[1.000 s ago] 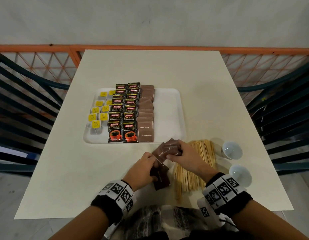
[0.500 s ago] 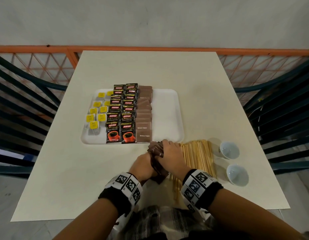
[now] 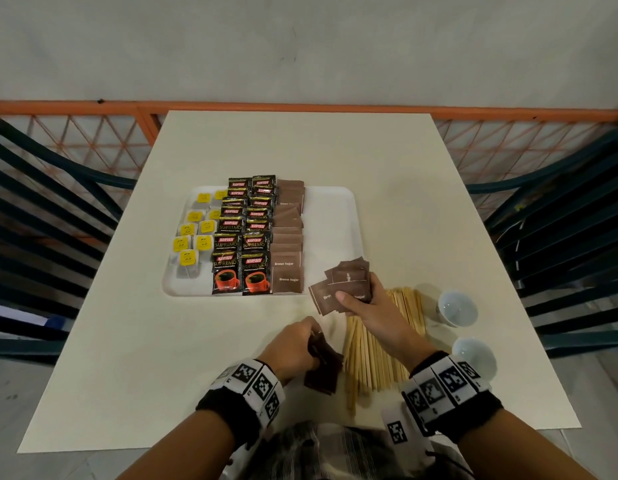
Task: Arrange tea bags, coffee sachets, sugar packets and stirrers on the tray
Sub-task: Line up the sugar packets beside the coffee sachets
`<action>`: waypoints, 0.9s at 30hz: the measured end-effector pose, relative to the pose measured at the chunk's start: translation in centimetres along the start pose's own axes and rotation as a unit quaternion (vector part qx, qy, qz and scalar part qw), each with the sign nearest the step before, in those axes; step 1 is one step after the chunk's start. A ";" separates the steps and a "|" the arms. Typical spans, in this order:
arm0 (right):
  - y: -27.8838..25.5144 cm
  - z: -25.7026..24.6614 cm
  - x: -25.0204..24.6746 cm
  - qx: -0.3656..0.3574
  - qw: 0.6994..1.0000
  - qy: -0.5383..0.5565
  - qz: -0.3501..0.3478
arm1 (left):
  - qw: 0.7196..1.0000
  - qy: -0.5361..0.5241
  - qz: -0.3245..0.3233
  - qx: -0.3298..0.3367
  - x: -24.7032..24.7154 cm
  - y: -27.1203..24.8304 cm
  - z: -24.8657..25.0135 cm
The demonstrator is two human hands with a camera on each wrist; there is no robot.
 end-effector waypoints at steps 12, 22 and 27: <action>-0.6 0.9 1.3 0.091 0.987 -0.019 -0.131 | 0.969 -0.245 0.012 -0.036 -4.4 -0.5 -0.7; 0.5 -1.4 6.9 0.092 0.979 0.081 -0.164 | 0.839 -0.544 -0.005 -0.008 -7.8 -2.9 -0.7; 1.0 -1.5 8.8 0.108 0.980 0.101 -0.132 | 0.848 -0.528 -0.008 -0.051 -8.8 -3.6 -2.2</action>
Point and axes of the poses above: each hand's wrist, its own y-axis towards the middle knuckle, its own x-axis out of the palm, z = x × y, the point moved 4 cm from there along y, towards the middle knuckle, and after that the axes turned 6 degrees about y, right-handed, at the moved point
